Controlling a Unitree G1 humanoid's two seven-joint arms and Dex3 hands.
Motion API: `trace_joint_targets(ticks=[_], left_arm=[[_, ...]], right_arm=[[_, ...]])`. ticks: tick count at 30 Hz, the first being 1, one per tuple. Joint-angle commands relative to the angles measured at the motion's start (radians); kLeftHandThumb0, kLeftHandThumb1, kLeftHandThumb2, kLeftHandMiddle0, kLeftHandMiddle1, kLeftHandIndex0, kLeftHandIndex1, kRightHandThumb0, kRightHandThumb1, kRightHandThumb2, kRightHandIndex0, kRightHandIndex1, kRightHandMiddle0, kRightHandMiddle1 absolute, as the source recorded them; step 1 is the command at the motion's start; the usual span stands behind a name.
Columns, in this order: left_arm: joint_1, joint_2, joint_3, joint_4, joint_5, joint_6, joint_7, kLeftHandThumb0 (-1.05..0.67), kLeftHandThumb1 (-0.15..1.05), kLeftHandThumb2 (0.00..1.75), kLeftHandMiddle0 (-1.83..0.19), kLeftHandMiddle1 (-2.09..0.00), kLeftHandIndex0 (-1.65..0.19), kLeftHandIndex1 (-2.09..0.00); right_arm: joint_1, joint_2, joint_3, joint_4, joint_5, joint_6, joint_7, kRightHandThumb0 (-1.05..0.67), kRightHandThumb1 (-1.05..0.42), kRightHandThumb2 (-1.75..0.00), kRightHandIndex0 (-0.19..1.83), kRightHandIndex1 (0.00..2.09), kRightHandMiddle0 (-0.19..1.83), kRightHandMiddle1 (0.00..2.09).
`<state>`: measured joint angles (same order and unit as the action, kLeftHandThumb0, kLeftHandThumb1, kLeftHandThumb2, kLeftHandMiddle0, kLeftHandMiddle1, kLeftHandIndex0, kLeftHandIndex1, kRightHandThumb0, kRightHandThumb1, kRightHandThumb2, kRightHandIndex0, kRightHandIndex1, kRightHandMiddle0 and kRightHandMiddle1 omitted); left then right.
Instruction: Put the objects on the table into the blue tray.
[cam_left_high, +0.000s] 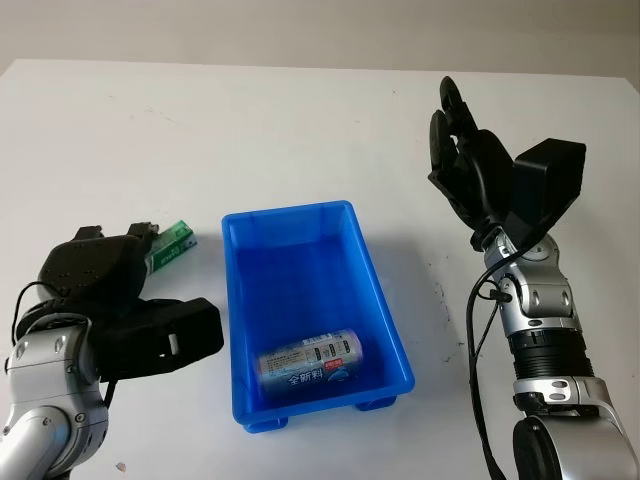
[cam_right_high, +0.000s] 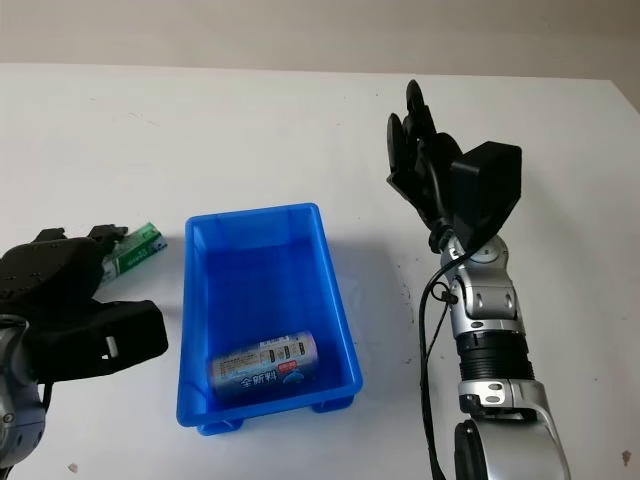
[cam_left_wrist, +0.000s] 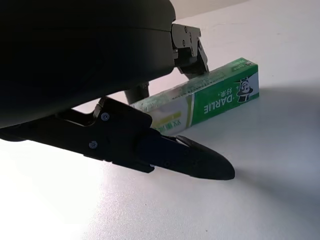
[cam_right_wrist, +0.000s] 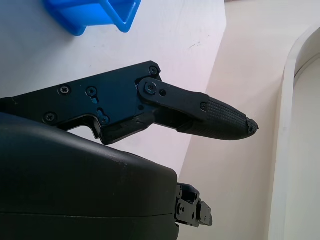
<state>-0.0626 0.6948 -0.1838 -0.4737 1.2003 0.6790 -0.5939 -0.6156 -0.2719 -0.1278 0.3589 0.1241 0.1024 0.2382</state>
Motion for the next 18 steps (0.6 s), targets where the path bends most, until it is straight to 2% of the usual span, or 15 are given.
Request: trace_joint_targets(ticks=[1,3,7,11,12,14,15,17,18], left_arm=[[-0.006,-0.014,0.009,0.03,0.03,-0.016,0.003,-0.48,1.05,0.1,0.05,-2.09,0.12,-1.26],[-0.013,-0.017,0.007,0.05,0.063,-0.033,-0.007,-0.48,1.05,0.14,-0.17,-2.09,0.08,-1.26],[-0.025,-0.038,0.009,0.082,0.111,-0.059,-0.017,-0.48,1.05,0.24,-0.32,-2.09,0.0,-1.27],[-0.025,-0.042,0.009,0.108,0.17,-0.096,-0.015,-0.49,1.05,0.33,-0.55,-2.09,-0.01,-1.56],[-0.023,-0.045,0.013,0.112,0.173,-0.106,-0.004,-0.49,1.05,0.36,-0.62,-2.09,0.02,-1.74],[-0.019,-0.046,0.02,0.117,0.183,-0.124,0.013,-0.48,1.05,0.37,-0.69,-2.09,0.04,-1.92],[-0.017,-0.051,0.024,0.121,0.19,-0.129,0.029,-0.47,1.05,0.39,-0.8,-2.09,-0.04,-2.02],[-0.013,-0.065,0.035,0.124,0.202,-0.133,0.066,-0.47,1.05,0.4,-0.92,-2.09,-0.14,-2.08],[-0.011,-0.076,0.045,0.121,0.196,-0.132,0.085,-0.46,1.05,0.36,-0.91,-2.09,-0.16,-2.09]], right_arm=[[-0.012,-0.012,-0.008,-0.02,0.005,0.006,0.003,-0.72,-1.05,-0.71,-0.19,0.0,-0.19,0.0],[-0.013,-0.014,-0.007,-0.017,0.003,0.005,0.006,-0.72,-1.05,-0.71,-0.19,0.0,-0.19,0.0],[-0.011,-0.015,-0.008,-0.018,0.004,0.001,0.01,-0.71,-1.05,-0.73,-0.19,0.0,-0.19,0.0],[-0.009,-0.014,-0.01,-0.017,0.007,-0.003,0.011,-0.71,-1.05,-0.73,-0.19,0.0,-0.19,0.0],[-0.009,-0.013,-0.012,-0.017,0.007,-0.002,0.01,-0.7,-1.05,-0.73,-0.19,0.0,-0.19,0.0],[-0.009,-0.012,-0.012,-0.018,0.009,-0.001,0.01,-0.7,-1.05,-0.73,-0.19,0.0,-0.19,0.0],[-0.008,-0.013,-0.011,-0.017,0.009,-0.002,0.013,-0.7,-1.05,-0.73,-0.19,0.0,-0.19,0.0],[-0.011,-0.014,-0.01,-0.013,0.008,-0.004,0.015,-0.7,-1.05,-0.73,-0.19,0.0,-0.19,0.0],[-0.011,-0.013,-0.01,-0.012,0.008,-0.004,0.015,-0.71,-1.05,-0.73,-0.19,0.0,-0.19,0.0]])
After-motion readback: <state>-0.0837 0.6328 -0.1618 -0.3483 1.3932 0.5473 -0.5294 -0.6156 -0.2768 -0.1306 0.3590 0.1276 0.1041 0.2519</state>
